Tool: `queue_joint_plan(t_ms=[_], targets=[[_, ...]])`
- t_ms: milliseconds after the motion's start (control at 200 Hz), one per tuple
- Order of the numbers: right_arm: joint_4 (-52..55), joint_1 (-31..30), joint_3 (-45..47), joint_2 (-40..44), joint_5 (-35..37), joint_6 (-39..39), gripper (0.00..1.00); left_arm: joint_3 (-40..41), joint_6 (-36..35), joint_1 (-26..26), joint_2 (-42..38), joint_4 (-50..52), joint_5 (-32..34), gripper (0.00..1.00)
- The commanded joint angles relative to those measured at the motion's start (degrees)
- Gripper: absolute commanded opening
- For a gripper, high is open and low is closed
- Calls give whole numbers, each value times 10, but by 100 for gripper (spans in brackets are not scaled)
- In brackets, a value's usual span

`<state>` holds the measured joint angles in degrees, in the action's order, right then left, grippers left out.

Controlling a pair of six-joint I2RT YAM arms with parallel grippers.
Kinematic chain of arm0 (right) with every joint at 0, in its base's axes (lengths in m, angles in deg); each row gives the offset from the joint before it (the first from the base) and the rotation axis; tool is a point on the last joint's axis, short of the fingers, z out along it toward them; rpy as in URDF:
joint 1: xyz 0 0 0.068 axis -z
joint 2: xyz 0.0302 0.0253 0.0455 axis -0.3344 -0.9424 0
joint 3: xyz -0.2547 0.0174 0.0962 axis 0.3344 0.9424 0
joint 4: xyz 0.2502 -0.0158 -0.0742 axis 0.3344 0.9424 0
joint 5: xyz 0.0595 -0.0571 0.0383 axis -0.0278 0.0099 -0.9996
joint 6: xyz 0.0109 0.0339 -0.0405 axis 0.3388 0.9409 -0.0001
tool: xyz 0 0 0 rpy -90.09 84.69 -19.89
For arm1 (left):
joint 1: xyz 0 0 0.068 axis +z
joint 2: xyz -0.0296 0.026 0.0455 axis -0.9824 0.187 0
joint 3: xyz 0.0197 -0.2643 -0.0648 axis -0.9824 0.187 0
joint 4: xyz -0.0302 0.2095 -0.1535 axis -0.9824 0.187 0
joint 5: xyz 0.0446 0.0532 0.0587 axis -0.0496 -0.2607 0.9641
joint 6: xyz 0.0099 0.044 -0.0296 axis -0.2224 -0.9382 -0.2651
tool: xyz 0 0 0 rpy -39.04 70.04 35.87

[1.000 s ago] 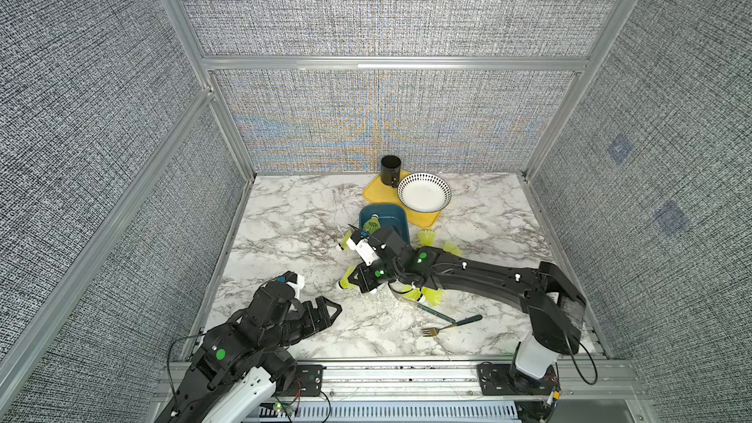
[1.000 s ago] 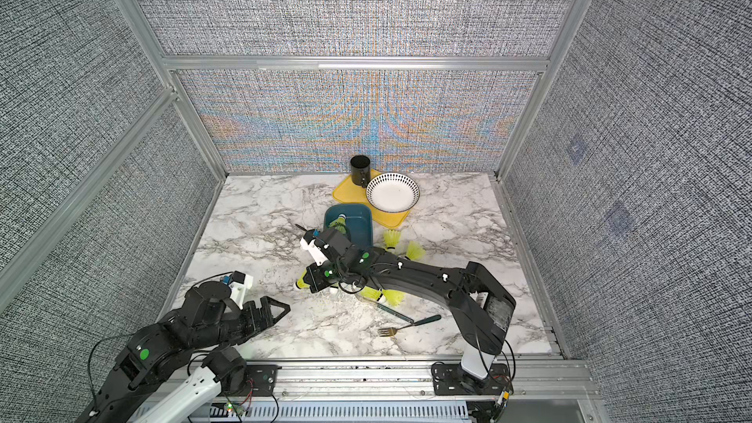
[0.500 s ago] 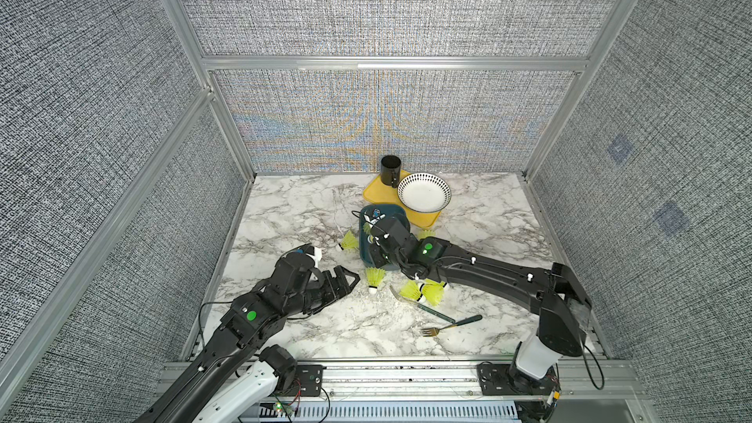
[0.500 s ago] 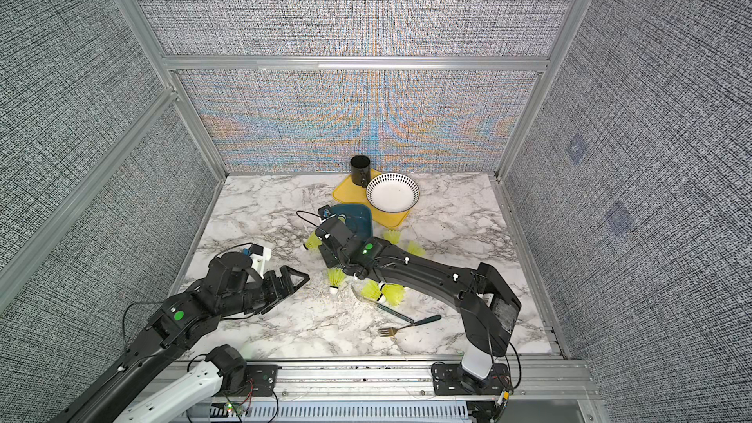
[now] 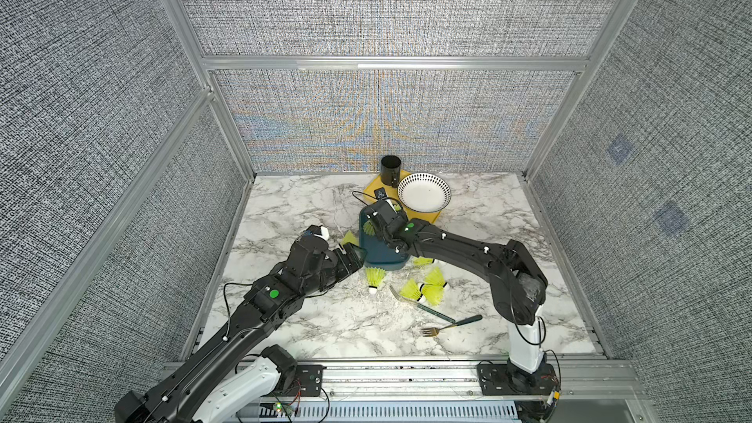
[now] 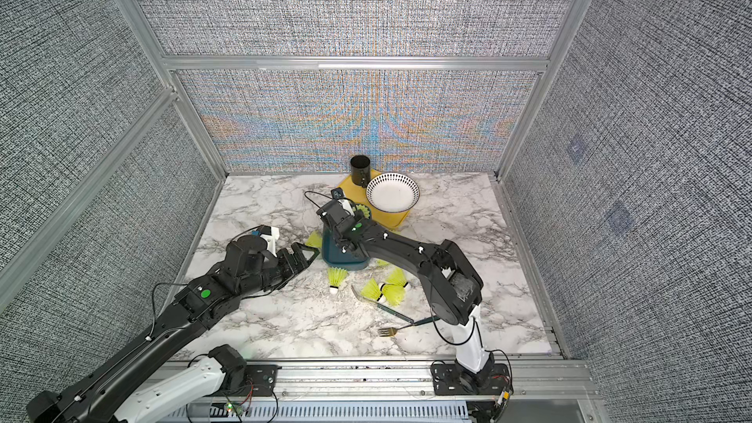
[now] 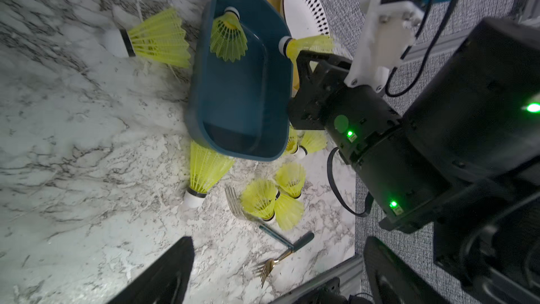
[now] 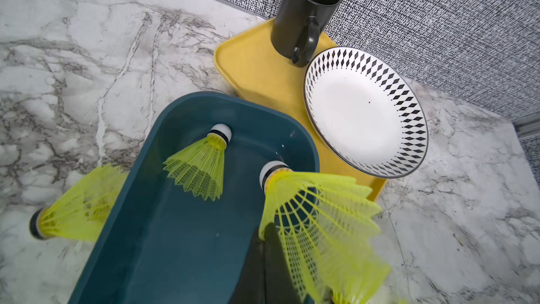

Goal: Put the shuttlecocks into the storage box
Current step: Place the shuttlecock in the storage box.

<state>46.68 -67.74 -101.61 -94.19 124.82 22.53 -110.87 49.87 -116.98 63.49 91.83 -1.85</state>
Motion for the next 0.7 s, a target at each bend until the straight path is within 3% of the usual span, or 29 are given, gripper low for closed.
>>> queue_joint_plan(t_ms=[0, 210, 445, 696], targets=[[28, 0, -41, -26, -32, 53, 0, -9, 5, 2, 1, -19, 60, 94], [74, 5, -82, -56, -66, 227, 0, -3, 8, 2, -1, -17, 57, 94], [38, 26, -41, -28, -78, 428, 0, 7, 6, 2, 10, -44, 39, 93], [49, 43, -59, -50, -111, 562, 0, -3, -7, 2, 26, -53, 29, 93]])
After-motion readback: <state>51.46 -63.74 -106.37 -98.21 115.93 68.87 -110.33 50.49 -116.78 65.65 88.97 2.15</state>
